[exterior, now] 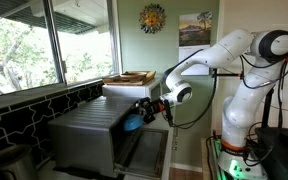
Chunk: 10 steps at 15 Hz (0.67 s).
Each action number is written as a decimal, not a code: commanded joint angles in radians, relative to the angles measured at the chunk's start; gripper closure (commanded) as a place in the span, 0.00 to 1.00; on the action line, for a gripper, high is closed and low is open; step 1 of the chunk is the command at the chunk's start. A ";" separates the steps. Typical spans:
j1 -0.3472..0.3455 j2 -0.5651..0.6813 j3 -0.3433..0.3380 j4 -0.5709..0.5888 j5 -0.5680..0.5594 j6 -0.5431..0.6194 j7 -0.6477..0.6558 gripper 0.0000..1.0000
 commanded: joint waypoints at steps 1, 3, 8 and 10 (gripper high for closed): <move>-0.018 0.033 0.046 0.028 0.058 0.089 -0.147 0.00; -0.024 0.045 0.062 0.047 0.079 0.138 -0.214 0.00; -0.058 0.071 0.117 0.116 0.159 0.205 -0.386 0.00; -0.059 0.079 0.130 0.124 0.142 0.201 -0.429 0.00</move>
